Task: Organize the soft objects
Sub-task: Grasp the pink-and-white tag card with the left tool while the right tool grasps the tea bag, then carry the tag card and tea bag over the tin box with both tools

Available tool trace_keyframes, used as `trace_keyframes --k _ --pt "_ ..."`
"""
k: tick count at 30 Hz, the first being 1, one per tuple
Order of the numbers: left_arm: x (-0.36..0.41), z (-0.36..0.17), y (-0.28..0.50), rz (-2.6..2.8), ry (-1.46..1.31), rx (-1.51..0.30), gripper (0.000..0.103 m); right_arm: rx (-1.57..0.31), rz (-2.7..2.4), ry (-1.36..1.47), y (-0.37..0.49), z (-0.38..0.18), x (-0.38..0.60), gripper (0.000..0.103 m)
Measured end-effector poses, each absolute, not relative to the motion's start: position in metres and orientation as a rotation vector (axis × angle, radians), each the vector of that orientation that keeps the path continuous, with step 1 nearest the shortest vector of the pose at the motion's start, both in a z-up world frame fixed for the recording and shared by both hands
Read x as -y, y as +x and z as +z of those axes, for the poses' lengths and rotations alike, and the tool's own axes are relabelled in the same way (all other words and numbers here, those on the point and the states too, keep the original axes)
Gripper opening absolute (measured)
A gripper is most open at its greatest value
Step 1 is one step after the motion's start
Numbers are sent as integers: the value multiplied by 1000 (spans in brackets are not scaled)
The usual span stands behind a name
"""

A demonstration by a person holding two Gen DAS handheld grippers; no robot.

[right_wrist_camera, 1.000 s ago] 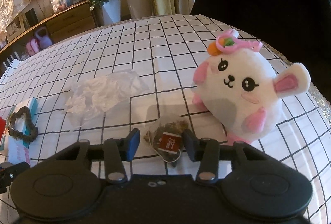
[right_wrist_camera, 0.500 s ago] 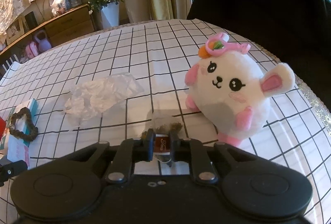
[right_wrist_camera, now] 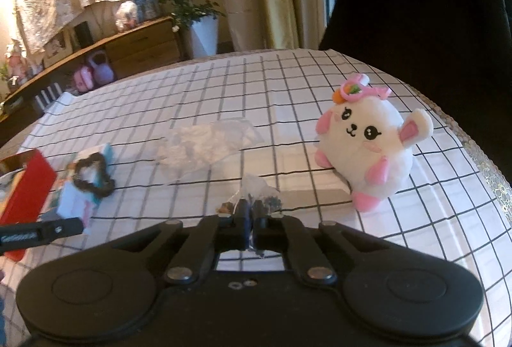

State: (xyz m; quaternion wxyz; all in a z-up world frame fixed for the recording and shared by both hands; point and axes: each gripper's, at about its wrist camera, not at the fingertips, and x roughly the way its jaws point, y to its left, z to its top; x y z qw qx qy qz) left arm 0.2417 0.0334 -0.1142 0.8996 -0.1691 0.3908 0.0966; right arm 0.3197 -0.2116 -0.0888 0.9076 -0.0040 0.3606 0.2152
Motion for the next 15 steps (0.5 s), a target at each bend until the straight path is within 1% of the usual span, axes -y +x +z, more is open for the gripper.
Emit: trace_keyframes --k 15 --pt "-39 -67 205 80 -284 -814 41 -702 586 -19 254 -32 191 1"
